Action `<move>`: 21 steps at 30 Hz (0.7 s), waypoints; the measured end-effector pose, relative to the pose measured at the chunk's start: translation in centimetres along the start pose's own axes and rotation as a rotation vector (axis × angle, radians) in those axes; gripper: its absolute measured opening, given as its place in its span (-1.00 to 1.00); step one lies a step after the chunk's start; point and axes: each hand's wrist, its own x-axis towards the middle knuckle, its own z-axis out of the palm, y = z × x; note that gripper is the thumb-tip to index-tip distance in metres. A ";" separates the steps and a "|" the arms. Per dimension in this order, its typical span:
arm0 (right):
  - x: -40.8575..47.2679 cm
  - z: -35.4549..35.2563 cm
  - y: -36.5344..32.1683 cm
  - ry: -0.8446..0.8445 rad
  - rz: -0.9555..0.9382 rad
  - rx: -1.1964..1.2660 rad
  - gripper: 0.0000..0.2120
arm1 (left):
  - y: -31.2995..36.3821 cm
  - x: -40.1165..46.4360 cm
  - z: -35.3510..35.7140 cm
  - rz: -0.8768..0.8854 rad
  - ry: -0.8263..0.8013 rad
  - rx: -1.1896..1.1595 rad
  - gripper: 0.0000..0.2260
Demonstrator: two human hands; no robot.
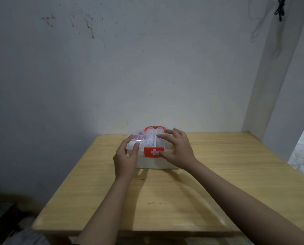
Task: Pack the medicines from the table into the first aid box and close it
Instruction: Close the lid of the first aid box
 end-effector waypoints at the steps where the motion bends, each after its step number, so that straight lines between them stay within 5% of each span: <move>1: 0.0 0.1 0.1 0.011 -0.008 -0.004 -0.43 | 0.0 0.0 0.0 -0.001 0.001 -0.001 -0.69; 21: 3.4 1.1 2.9 0.034 -0.035 -0.011 -0.46 | -1.1 3.5 2.7 -0.002 -0.006 -0.023 -0.72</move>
